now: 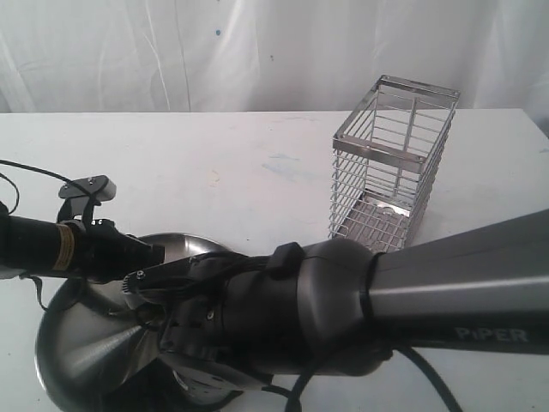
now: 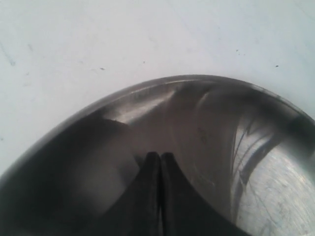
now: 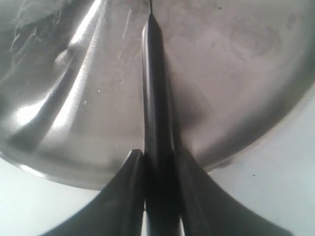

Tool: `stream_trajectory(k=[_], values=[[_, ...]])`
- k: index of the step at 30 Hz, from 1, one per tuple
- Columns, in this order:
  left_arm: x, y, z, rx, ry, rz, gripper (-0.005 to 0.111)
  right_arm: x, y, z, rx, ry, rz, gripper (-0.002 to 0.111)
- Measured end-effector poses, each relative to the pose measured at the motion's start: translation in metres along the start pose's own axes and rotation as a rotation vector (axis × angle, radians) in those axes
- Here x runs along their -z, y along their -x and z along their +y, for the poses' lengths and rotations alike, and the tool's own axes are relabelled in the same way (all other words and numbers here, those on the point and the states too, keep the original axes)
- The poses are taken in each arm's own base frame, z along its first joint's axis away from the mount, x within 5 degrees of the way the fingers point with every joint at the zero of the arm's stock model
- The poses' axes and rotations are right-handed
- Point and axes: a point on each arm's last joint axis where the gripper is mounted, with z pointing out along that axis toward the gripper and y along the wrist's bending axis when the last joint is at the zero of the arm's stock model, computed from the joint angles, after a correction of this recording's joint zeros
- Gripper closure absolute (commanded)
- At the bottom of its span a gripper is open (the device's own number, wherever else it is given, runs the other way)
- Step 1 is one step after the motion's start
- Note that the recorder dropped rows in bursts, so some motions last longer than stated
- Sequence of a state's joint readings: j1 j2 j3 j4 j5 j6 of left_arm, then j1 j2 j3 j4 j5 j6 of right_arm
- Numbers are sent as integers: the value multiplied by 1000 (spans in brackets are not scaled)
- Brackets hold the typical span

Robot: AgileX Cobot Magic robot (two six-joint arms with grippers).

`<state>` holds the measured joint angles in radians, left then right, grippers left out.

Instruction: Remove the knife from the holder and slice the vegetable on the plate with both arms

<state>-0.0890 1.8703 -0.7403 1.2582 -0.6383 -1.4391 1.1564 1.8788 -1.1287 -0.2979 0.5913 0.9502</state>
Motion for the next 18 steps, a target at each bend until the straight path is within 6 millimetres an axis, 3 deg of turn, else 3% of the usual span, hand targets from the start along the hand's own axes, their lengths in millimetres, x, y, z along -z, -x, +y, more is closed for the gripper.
stream_trajectory(k=[8, 18], values=[[3, 3, -2, 51, -18, -36, 107, -1, -1, 0, -1, -1, 7, 108], [20, 11, -15, -18, -77, -86, 107, -1, -1, 0, 1, -1, 10, 108]])
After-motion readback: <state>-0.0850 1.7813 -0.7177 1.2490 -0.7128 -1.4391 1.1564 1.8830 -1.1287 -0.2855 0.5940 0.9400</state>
